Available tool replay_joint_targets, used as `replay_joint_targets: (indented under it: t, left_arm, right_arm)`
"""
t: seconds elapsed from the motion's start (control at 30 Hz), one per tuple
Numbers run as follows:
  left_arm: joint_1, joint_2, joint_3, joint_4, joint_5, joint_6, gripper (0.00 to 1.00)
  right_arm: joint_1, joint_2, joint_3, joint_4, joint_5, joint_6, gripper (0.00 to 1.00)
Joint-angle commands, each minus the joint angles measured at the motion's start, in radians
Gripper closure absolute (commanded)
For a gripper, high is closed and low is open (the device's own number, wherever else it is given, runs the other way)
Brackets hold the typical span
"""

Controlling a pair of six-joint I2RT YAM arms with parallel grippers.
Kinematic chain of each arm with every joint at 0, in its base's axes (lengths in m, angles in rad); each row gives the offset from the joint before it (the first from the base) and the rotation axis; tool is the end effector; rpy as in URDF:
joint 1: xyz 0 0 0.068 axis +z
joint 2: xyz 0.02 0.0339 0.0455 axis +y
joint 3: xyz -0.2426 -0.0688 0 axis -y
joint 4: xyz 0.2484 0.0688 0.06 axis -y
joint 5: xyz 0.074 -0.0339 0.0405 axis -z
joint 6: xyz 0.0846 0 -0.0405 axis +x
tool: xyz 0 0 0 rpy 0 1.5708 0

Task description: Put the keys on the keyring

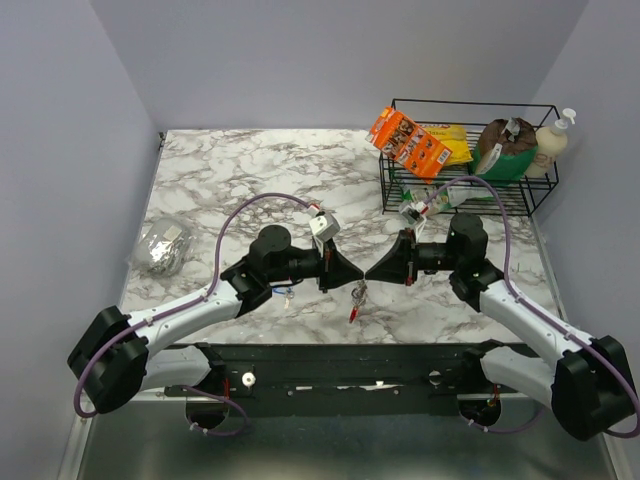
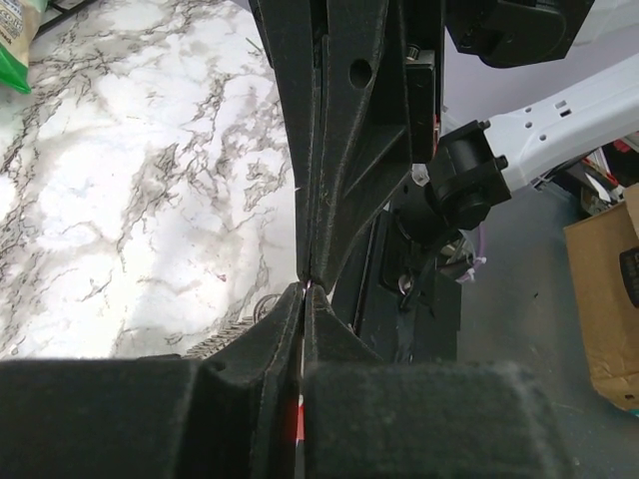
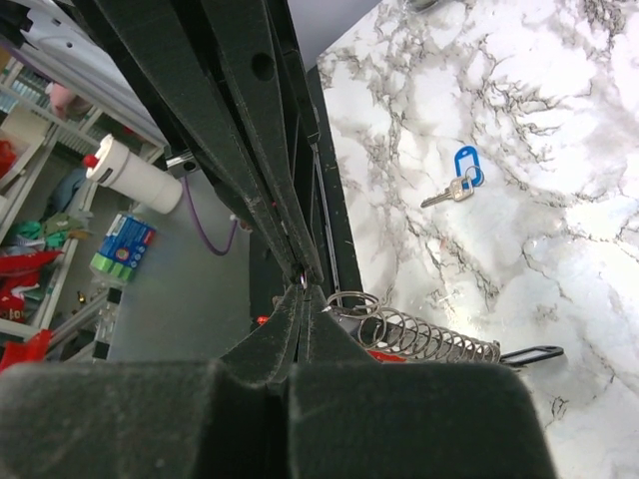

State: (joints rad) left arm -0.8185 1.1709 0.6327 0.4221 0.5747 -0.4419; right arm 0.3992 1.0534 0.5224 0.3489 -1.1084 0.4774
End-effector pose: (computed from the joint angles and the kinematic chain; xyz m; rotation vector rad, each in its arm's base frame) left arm 0.1807 -0.2604 0.2444 0.8111 1.6984 -1.3894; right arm 0.2050 0.1687 0.2301 -0.8169 1.7499 1.5686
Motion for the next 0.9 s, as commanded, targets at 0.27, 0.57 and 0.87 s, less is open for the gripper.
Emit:
replay_joint_targets:
  t: [0.27,0.57,0.87]
  left_arm:
    - [0.004,-0.172,0.044,0.015,-0.157,-0.026,0.24]
    - [0.009,-0.246,-0.048,0.046,-0.055,0.068,0.21]
    - [0.009,-0.237,-0.108,0.236,0.126,0.092,0.25]
  right_arm:
    - [0.004,-0.073,0.037,-0.005,-0.019,0.021,1.00]
    - [0.004,-0.072,0.116,-0.040,-0.140,0.020,1.00]
    - [0.004,-0.167,0.165,-0.048,-0.263,0.015,0.99]
